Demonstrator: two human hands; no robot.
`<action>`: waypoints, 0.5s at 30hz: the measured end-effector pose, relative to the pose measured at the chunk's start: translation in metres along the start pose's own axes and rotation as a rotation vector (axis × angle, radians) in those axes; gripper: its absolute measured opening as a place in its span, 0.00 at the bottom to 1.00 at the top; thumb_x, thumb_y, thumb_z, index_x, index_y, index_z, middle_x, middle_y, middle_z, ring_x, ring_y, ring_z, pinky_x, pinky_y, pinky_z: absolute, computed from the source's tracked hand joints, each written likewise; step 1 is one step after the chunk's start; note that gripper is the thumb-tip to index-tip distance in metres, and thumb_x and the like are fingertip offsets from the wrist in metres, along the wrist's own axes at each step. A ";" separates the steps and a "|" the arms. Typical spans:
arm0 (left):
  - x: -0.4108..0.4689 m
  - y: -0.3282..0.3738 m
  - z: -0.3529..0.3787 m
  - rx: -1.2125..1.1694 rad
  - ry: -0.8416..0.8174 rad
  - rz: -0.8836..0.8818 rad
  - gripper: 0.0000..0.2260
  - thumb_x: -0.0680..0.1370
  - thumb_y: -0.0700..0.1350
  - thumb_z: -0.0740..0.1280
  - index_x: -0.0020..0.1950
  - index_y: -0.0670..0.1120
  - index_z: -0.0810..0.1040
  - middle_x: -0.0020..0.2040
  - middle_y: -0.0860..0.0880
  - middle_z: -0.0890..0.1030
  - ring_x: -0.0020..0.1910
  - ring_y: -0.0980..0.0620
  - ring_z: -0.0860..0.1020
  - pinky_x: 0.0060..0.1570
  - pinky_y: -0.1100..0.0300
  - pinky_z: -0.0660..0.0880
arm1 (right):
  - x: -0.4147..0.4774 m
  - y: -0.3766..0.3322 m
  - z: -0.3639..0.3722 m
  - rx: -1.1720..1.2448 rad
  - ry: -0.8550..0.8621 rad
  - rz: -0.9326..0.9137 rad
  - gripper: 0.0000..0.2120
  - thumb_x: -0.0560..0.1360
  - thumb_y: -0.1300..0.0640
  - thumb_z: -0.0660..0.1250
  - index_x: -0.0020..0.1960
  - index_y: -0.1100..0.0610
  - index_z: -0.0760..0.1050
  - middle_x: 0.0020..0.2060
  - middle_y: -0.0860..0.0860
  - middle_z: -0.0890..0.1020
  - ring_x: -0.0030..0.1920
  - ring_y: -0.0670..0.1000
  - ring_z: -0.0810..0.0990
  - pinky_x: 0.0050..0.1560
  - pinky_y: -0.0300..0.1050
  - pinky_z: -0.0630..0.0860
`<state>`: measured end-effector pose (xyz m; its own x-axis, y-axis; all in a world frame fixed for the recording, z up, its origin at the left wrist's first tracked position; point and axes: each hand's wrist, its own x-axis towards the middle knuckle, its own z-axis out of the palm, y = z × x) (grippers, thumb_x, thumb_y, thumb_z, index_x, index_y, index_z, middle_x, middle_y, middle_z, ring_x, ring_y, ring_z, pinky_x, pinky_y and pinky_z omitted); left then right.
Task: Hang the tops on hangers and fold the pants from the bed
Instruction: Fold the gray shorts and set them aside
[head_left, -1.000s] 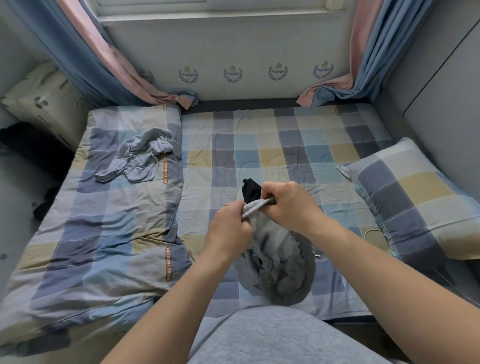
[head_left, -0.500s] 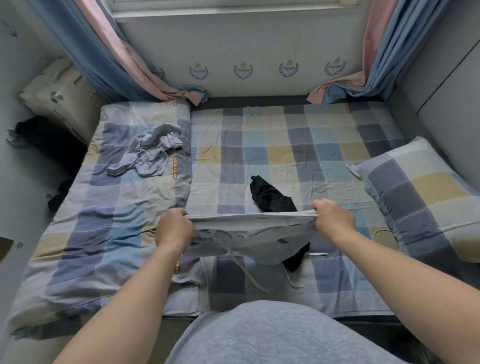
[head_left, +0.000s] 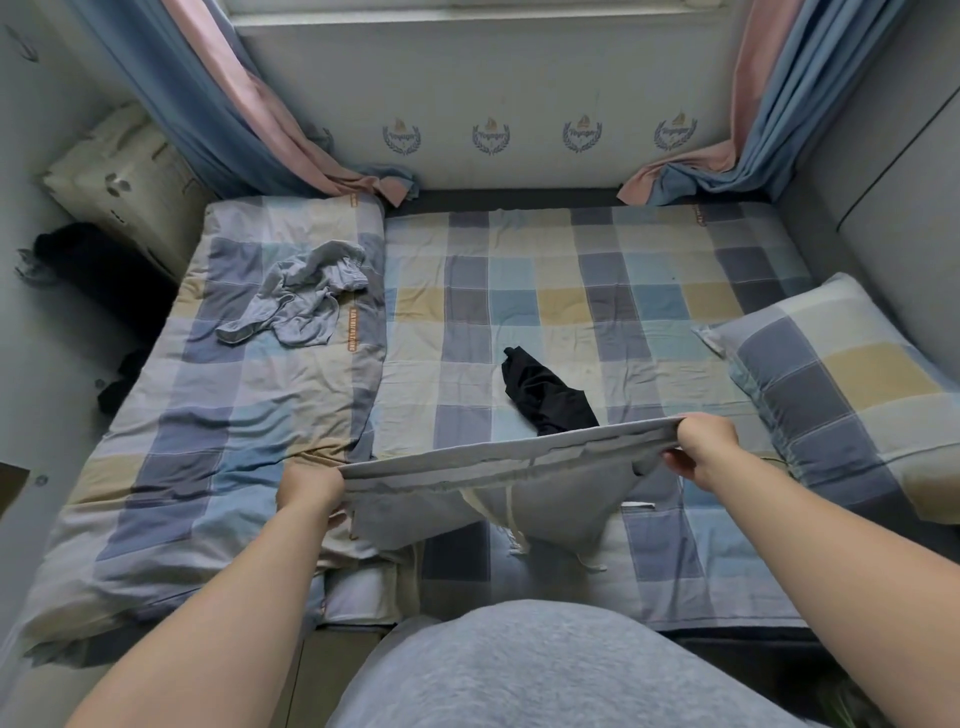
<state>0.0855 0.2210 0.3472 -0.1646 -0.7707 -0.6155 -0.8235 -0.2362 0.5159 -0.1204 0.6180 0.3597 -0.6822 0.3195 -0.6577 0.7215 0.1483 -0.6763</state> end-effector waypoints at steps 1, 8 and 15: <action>0.000 -0.002 0.001 -0.133 -0.026 -0.079 0.09 0.80 0.34 0.61 0.59 0.39 0.73 0.55 0.34 0.77 0.48 0.33 0.80 0.42 0.39 0.82 | 0.000 0.003 -0.001 -0.046 -0.001 -0.032 0.15 0.79 0.66 0.54 0.50 0.55 0.78 0.45 0.58 0.79 0.36 0.56 0.77 0.18 0.38 0.72; 0.004 -0.022 0.000 -0.409 -0.286 -0.446 0.08 0.84 0.36 0.57 0.48 0.37 0.72 0.39 0.40 0.74 0.28 0.45 0.76 0.13 0.62 0.70 | 0.000 0.010 -0.005 -0.064 -0.015 0.080 0.18 0.78 0.67 0.52 0.42 0.56 0.79 0.35 0.57 0.79 0.17 0.48 0.76 0.16 0.30 0.62; -0.011 -0.006 0.002 -0.773 -0.299 -0.405 0.14 0.79 0.30 0.49 0.41 0.38 0.70 0.39 0.41 0.70 0.37 0.48 0.71 0.25 0.63 0.79 | -0.011 0.006 -0.003 0.237 -0.262 0.275 0.14 0.80 0.71 0.49 0.44 0.64 0.71 0.34 0.61 0.80 0.21 0.51 0.81 0.27 0.42 0.79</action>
<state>0.0913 0.2322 0.3501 -0.1650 -0.3833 -0.9088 -0.2747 -0.8671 0.4156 -0.1078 0.6176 0.3637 -0.4979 0.0643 -0.8648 0.8539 -0.1375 -0.5019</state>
